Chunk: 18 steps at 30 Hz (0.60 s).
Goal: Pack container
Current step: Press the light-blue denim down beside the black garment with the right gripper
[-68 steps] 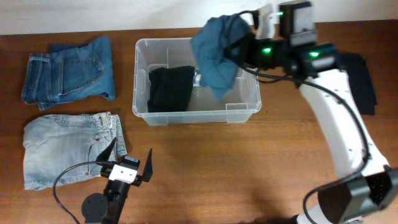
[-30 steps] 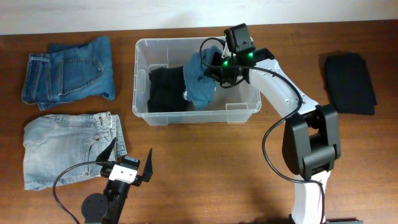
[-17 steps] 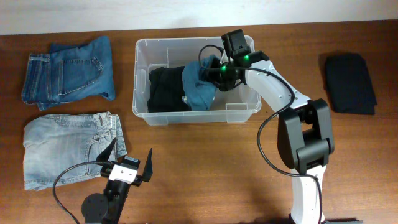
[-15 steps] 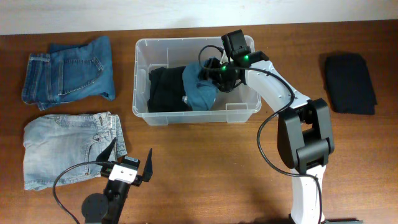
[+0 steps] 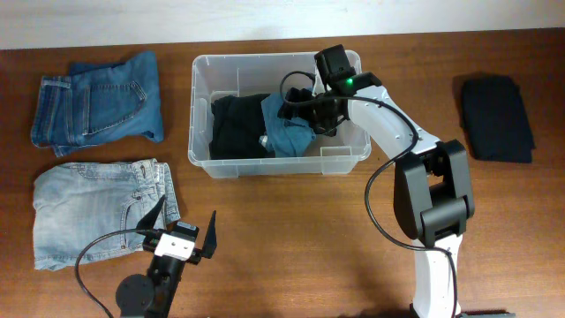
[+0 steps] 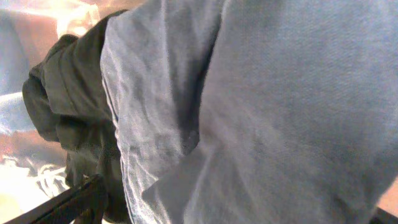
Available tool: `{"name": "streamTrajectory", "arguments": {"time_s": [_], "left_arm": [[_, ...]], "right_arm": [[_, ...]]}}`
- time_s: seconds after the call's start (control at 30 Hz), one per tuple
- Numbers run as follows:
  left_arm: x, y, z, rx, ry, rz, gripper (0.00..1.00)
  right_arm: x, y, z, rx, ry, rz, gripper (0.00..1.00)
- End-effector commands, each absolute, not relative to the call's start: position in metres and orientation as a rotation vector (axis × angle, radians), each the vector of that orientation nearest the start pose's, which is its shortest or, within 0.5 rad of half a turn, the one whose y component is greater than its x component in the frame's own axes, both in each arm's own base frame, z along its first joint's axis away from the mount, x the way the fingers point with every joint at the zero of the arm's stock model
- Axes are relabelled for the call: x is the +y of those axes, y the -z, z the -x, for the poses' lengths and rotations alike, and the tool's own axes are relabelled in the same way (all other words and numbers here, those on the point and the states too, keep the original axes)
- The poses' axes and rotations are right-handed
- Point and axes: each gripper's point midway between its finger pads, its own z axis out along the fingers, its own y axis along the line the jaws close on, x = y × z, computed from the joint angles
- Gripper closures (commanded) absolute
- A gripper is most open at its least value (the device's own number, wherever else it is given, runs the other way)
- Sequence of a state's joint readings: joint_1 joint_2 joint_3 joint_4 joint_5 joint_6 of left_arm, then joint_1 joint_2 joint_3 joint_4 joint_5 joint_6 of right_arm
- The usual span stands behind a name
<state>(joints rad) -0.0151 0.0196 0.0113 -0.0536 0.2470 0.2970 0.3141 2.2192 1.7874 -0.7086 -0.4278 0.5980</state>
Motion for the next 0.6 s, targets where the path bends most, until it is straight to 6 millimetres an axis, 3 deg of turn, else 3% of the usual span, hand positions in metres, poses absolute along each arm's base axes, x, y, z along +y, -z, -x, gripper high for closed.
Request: {"name": "streamTrajectory", "arguments": {"time_s": [0.0,0.23,0.43,0.57], "left_arm": [[-0.044,-0.16,-0.241,1.573,-0.026,-0.443,0.01],[-0.044,-0.16,-0.241,1.573,-0.026,-0.443,0.01],[-0.044,-0.16,-0.241,1.573,-0.026,-0.443,0.01],[-0.044,-0.16,-0.241,1.573,-0.026,-0.443,0.01]], "right_arm": [[0.245,-0.083,-0.481,2.766,-0.901,-0.074,0.05],[0.256,-0.09,-0.474,2.721,-0.983,0.153,0.04],[0.257,-0.089,-0.469,2.737,-1.001,0.154,0.04],[0.242,-0.081,-0.472,2.775,-0.857,0.103,0.01]]}}
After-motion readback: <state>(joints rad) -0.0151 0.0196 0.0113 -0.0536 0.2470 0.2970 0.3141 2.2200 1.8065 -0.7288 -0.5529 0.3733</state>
